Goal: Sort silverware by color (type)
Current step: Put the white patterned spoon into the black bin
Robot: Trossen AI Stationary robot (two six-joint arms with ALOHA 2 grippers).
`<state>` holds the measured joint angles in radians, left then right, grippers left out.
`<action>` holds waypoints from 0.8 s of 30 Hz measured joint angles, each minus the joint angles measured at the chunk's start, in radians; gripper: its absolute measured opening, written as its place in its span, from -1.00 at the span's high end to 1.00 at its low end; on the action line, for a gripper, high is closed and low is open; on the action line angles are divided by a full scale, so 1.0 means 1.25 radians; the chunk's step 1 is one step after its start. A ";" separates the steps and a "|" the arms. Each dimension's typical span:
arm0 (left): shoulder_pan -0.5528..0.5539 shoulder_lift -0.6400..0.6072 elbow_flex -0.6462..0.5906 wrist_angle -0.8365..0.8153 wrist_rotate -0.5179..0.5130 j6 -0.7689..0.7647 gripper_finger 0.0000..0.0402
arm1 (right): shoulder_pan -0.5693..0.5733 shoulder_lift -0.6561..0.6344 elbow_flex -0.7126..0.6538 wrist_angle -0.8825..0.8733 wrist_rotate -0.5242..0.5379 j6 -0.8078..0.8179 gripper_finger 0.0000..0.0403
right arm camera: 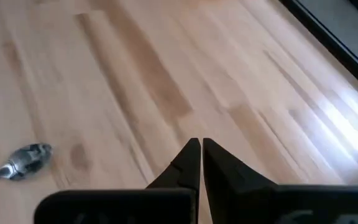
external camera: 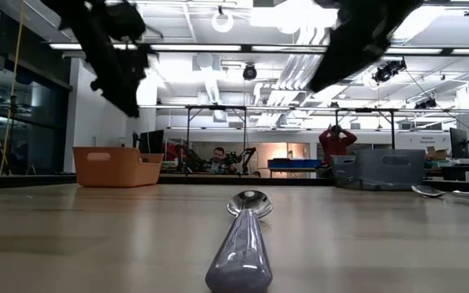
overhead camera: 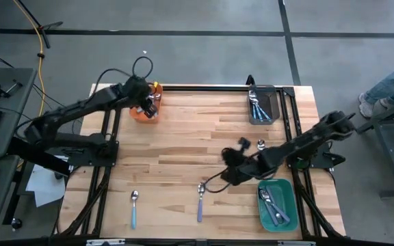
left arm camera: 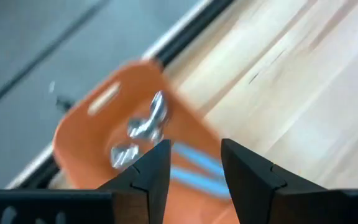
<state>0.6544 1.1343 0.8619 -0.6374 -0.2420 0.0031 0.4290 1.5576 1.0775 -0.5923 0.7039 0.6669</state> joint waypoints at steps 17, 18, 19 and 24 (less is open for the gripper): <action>-0.302 -0.285 -0.436 0.708 0.123 -0.021 0.32 | 0.032 -0.117 -0.116 -0.547 -0.203 0.628 1.00; -0.315 -0.288 -0.457 0.748 0.125 -0.018 0.32 | 0.032 -0.123 -0.136 -0.536 -0.213 0.614 1.00; -0.329 -0.291 -0.476 0.789 0.128 -0.013 0.32 | 0.033 -0.135 -0.158 -0.518 -0.215 0.602 1.00; -0.383 -0.291 -0.544 0.912 0.129 0.013 0.32 | 0.033 -0.251 -0.284 -0.337 -0.201 0.511 1.00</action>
<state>0.1760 0.7712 0.1815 0.5025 -0.0807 0.0197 0.4697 1.2435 0.7223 -1.0138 0.4526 1.3056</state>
